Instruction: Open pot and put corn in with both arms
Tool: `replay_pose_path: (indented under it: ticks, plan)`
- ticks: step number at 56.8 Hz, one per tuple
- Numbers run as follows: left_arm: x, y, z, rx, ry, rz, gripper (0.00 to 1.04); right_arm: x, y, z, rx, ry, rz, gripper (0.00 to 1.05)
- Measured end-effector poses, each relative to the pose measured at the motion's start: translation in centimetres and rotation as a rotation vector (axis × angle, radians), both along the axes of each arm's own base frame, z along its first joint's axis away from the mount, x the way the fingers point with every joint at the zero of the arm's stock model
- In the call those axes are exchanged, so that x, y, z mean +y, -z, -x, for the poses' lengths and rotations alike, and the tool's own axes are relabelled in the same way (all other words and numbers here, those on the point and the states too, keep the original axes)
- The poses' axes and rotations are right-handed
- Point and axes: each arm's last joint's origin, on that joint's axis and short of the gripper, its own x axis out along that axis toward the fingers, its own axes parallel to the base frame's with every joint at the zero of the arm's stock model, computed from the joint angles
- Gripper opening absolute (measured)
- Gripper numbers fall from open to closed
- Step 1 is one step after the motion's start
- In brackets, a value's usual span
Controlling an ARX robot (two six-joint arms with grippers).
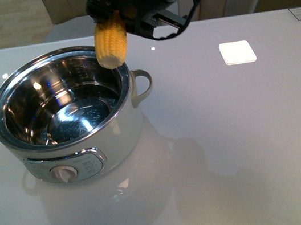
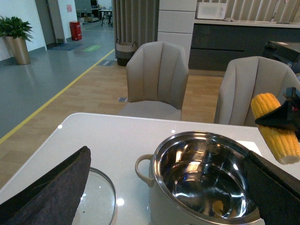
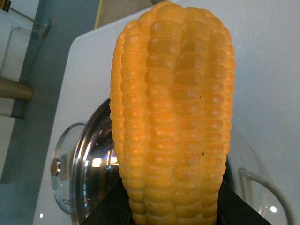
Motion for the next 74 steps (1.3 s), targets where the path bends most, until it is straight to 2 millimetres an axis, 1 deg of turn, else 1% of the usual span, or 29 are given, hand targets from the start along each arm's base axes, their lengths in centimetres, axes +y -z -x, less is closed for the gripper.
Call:
replay_pose_path:
  ticks: [8, 13, 22, 31, 39, 42, 43, 45, 48, 49, 51, 52, 54, 59, 66, 71, 74]
  plan:
    - [0.0, 0.0, 0.0, 0.000, 0.000, 0.000, 0.98, 1.5, -0.7, -1.2, 0.035, -0.030, 0.016, 0.23]
    - [0.0, 0.0, 0.0, 0.000, 0.000, 0.000, 0.98, 2.7, 0.0, -2.0, 0.063, -0.050, 0.043, 0.23]
    - [0.0, 0.0, 0.0, 0.000, 0.000, 0.000, 0.98, 4.2, 1.3, -2.7, 0.097, -0.079, 0.070, 0.23]
    - [0.0, 0.0, 0.0, 0.000, 0.000, 0.000, 0.98, 5.2, 2.3, -2.9, 0.118, -0.114, 0.098, 0.23]
    - [0.0, 0.0, 0.0, 0.000, 0.000, 0.000, 0.98, 6.1, 2.8, -2.4, 0.142, -0.173, 0.111, 0.25]
    - [0.0, 0.0, 0.0, 0.000, 0.000, 0.000, 0.98, 6.4, 3.1, -2.1, 0.152, -0.195, 0.119, 0.30]
    - [0.0, 0.0, 0.0, 0.000, 0.000, 0.000, 0.98, 6.6, 3.1, -2.0, 0.153, -0.202, 0.121, 0.34]
    - [0.0, 0.0, 0.0, 0.000, 0.000, 0.000, 0.98, 6.7, 3.2, -1.9, 0.155, -0.209, 0.123, 0.38]
    - [0.0, 0.0, 0.0, 0.000, 0.000, 0.000, 0.98, 6.9, 3.4, -1.6, 0.165, -0.223, 0.131, 0.48]
    - [0.0, 0.0, 0.0, 0.000, 0.000, 0.000, 0.98, 6.9, 3.4, -1.6, 0.166, -0.224, 0.132, 0.48]
    - [0.0, 0.0, 0.0, 0.000, 0.000, 0.000, 0.98, 7.0, 3.5, -1.5, 0.172, -0.229, 0.133, 0.54]
    - [0.0, 0.0, 0.0, 0.000, 0.000, 0.000, 0.98, 7.0, 3.6, -1.4, 0.175, -0.231, 0.136, 0.58]
    - [0.0, 0.0, 0.0, 0.000, 0.000, 0.000, 0.98, 7.1, 3.7, -1.3, 0.179, -0.233, 0.139, 0.62]
    - [0.0, 0.0, 0.0, 0.000, 0.000, 0.000, 0.98, 6.9, 4.1, -1.1, 0.192, -0.235, 0.148, 0.75]
    - [0.0, 0.0, 0.0, 0.000, 0.000, 0.000, 0.98, 6.4, 5.3, -0.7, 0.216, -0.217, 0.168, 0.97]
    - [0.0, 0.0, 0.0, 0.000, 0.000, 0.000, 0.98, 5.8, 5.2, -0.8, 0.203, -0.176, 0.148, 0.96]
    - [0.0, 0.0, 0.0, 0.000, 0.000, 0.000, 0.98, 5.2, 4.8, -0.9, 0.187, -0.137, 0.120, 0.96]
